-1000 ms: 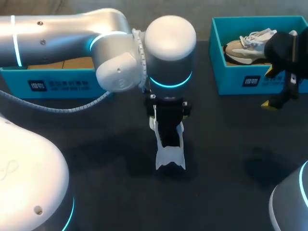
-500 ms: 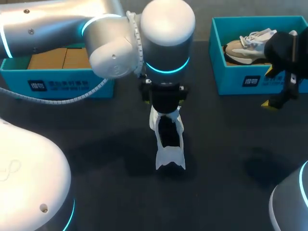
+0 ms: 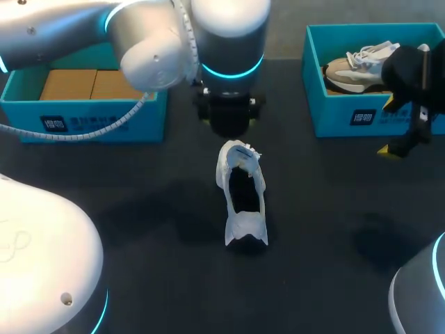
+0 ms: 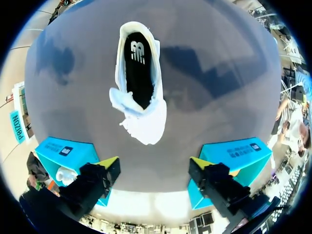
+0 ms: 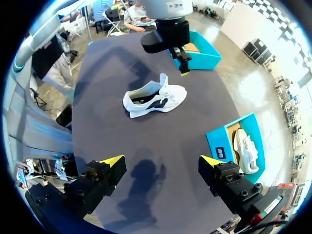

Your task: Take the shoe out of the shoebox, open the shoe tongue, remove and reinsert the insole, then place the shoe into the shoebox

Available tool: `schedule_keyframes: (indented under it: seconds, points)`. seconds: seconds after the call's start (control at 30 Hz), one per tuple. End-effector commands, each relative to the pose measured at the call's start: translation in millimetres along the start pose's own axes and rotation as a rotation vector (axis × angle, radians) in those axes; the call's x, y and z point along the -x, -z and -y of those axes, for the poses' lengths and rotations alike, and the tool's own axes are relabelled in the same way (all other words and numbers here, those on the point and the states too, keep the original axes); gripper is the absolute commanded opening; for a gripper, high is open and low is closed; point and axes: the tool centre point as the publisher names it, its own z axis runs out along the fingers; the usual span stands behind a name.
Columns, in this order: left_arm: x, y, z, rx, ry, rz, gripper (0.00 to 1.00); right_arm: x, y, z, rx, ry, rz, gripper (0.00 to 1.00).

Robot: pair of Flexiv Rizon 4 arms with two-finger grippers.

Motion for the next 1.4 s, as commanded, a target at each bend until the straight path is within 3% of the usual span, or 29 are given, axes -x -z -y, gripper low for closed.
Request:
schedule_keyframes:
  seconds: [0.03, 0.07, 0.1, 0.2, 0.23, 0.27, 0.37, 0.7, 1.0, 1.4]
  points:
    - [6.2, -4, -10, -0.013, -0.004, -0.008, 0.66, 2.0, -1, -1.0, -0.003, 0.000, -0.003, 1.00]
    - [7.4, -4, -11, -0.017, -0.007, -0.006, 0.62, 2.0, -1, -1.0, -0.003, 0.000, -0.003, 1.00]
    - [8.7, -5, -12, -0.022, -0.008, -0.003, 0.48, 2.0, -1, -1.0, -0.003, 0.000, -0.003, 1.00]
    - [12.6, -8, -13, -0.038, -0.013, 0.006, 0.44, 2.0, -1, -1.0, -0.003, 0.000, -0.003, 1.00]
    - [13.9, -9, -13, -0.038, -0.014, 0.008, 0.35, 2.0, -1, -1.0, -0.003, 0.000, -0.003, 1.00]
    - [15.5, -11, -12, -0.041, -0.018, 0.008, 0.33, 2.0, -1, -1.0, -0.003, 0.000, -0.003, 1.00]
    - [20.0, -16, -7, -0.061, -0.024, 0.018, 0.36, 2.0, -1, -1.0, -0.003, 0.000, -0.003, 1.00]
    - [34.5, -44, 17, -0.144, -0.036, 0.034, 0.35, 2.0, -1, -1.0, -0.003, 0.000, -0.003, 1.00]
    - [36.8, -51, 52, -0.200, -0.045, 0.045, 0.36, 2.0, -1, -1.0, -0.003, 0.000, -0.003, 1.00]
    - [32.3, -55, 82, -0.260, -0.017, 0.054, 0.37, 2.0, -1, -1.0, -0.003, 0.000, -0.003, 1.00]
